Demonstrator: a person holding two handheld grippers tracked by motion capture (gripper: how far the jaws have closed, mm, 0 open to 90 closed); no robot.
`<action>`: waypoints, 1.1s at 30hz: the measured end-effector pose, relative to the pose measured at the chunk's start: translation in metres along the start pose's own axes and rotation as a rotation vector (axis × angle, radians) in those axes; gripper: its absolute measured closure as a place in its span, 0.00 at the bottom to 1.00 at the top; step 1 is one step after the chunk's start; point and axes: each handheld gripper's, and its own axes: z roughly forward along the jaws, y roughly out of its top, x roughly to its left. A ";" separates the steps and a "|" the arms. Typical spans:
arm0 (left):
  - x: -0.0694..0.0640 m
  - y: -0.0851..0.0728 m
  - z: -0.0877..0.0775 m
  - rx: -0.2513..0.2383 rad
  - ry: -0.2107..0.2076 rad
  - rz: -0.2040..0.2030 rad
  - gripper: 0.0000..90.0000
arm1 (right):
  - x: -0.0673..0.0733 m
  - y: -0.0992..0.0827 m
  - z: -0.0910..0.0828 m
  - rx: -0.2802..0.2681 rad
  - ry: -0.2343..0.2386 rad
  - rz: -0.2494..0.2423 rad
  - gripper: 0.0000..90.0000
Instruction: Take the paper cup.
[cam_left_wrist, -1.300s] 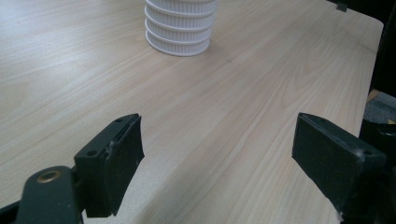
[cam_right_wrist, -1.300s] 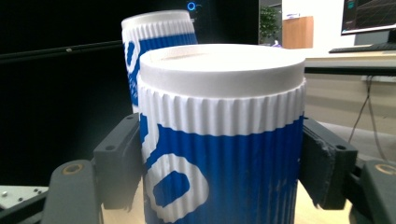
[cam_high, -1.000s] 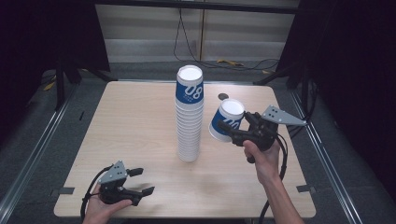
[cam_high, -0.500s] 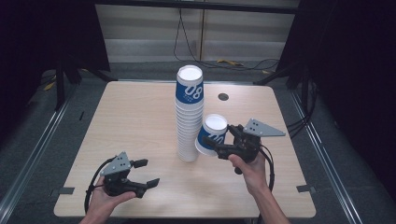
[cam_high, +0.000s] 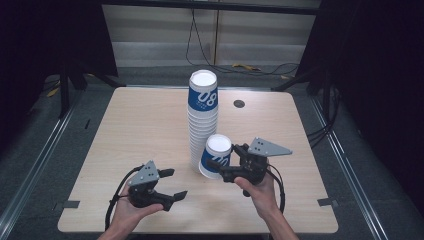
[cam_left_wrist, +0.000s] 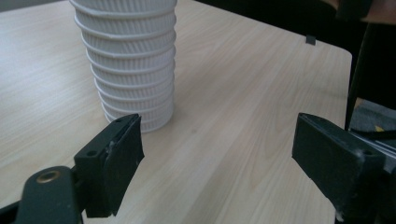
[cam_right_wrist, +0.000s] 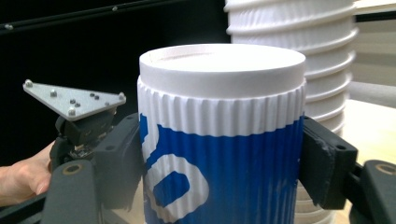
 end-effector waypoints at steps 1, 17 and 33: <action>-0.001 0.000 0.000 0.005 -0.012 0.004 0.18 | 0.001 -0.002 0.002 0.014 0.003 -0.003 0.28; -0.006 -0.006 -0.004 -0.051 -0.095 0.018 0.17 | 0.014 -0.031 0.024 0.043 0.067 0.007 0.28; -0.011 -0.008 0.002 -0.076 -0.131 0.001 0.17 | 0.028 -0.044 0.041 0.114 0.147 -0.005 0.28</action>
